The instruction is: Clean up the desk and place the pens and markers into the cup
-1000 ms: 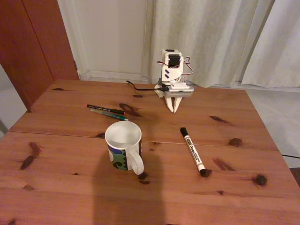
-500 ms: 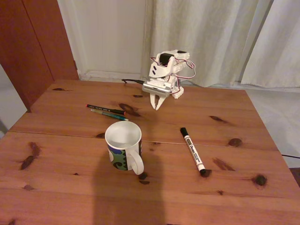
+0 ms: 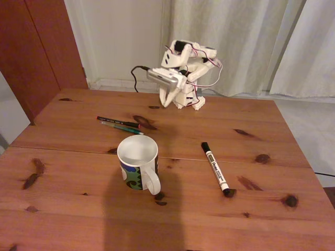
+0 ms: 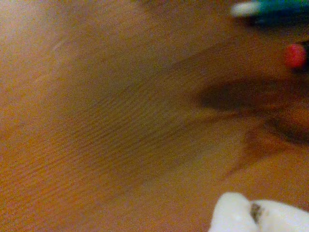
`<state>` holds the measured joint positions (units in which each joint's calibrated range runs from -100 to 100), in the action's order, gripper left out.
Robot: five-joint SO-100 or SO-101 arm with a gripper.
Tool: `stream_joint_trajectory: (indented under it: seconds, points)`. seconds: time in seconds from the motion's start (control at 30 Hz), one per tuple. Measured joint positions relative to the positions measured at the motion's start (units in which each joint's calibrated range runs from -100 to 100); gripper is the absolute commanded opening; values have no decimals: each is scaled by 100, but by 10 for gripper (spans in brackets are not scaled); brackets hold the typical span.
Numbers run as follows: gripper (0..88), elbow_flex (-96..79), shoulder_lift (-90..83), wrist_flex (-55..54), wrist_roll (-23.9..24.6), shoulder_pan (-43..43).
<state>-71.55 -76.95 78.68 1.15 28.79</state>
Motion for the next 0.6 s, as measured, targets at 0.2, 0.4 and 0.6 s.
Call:
stream_joint_trajectory:
  seconds: [0.2, 0.4, 0.6]
  points:
    - [8, 1401, 1873, 0, 322, 293]
    - [8, 2921, 3805, 0, 1187, 286]
    - [8, 4450, 5441, -8, 2222, 301]
